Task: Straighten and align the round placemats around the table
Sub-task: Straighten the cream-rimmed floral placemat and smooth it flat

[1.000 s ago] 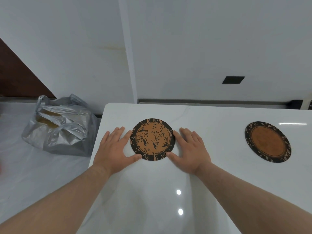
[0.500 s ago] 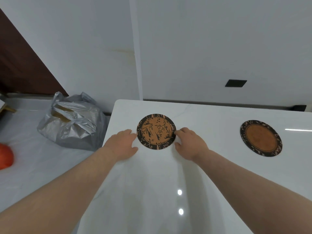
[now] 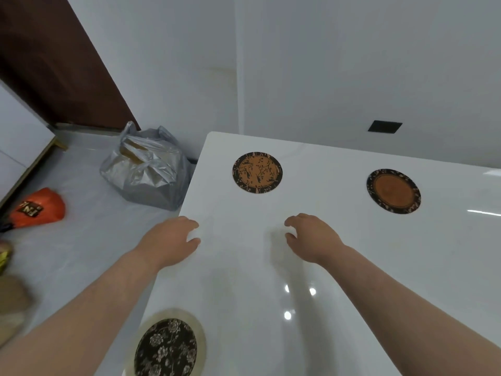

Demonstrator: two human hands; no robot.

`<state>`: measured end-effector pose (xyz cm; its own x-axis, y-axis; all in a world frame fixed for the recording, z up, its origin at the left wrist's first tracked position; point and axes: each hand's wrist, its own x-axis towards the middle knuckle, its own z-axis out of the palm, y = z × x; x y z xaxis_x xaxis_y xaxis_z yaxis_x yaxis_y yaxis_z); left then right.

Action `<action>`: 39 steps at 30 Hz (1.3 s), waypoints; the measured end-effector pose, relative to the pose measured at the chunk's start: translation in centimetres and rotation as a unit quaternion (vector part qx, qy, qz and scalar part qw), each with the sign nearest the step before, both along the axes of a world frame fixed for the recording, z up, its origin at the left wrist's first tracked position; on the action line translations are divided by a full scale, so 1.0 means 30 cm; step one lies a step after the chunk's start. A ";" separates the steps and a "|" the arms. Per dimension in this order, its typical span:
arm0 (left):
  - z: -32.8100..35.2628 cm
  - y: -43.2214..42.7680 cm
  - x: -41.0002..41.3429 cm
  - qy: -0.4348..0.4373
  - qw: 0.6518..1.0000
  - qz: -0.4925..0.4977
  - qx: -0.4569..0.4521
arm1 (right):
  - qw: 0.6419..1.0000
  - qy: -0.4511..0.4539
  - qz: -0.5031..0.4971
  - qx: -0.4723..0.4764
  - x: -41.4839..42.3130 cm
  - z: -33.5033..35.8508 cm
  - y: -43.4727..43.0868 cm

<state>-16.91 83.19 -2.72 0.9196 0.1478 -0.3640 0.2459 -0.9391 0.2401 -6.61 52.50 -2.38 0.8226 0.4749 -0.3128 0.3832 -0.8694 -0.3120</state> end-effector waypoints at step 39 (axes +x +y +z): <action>-0.128 0.091 -0.938 0.023 0.980 0.121 -0.157 | 0.995 0.089 0.021 -0.036 -0.947 -0.087 0.255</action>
